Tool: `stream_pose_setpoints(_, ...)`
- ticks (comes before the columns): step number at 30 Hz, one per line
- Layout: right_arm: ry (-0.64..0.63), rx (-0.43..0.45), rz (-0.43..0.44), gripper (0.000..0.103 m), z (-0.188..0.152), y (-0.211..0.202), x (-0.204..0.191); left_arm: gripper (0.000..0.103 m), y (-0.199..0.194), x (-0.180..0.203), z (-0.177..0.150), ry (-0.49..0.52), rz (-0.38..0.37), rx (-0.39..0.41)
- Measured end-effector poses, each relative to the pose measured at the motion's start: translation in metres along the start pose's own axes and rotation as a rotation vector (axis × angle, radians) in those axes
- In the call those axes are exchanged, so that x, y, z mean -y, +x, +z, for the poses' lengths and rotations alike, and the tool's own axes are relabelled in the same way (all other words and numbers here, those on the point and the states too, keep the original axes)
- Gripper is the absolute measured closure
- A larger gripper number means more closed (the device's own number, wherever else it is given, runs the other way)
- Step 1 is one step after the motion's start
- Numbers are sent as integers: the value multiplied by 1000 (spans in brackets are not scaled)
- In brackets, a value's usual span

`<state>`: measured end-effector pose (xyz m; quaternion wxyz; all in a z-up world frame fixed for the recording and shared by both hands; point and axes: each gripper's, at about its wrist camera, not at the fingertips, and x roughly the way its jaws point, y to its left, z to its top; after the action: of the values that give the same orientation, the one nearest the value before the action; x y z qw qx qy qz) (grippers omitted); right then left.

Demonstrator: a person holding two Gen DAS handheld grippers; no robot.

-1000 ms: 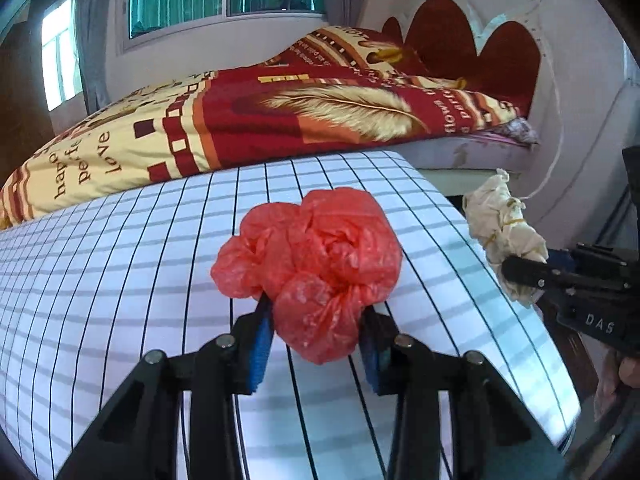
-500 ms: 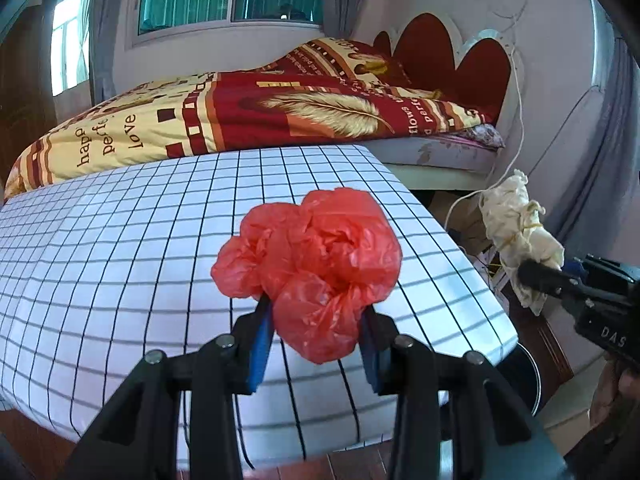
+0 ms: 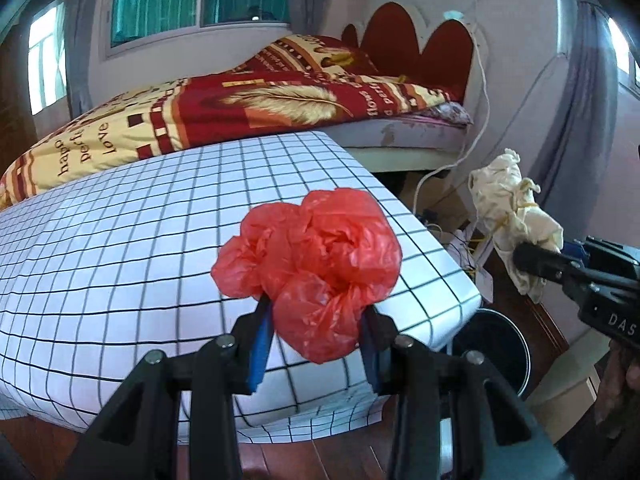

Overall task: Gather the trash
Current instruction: 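Carry red bag and beige paper bundle over the black bin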

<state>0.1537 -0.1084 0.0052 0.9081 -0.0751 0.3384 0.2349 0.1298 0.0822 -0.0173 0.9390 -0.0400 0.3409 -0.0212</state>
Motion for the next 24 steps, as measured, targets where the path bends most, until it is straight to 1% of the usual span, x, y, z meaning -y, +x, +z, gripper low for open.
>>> stream_pose_setpoints(10, 68, -12, -60, 77, -25, -13, 31, 63, 5, 33, -6, 50, -50, -6)
stream_pose_setpoints(24, 174, -32, -173, 77, -63, -41, 92, 63, 15, 93, -9, 131, -157, -26)
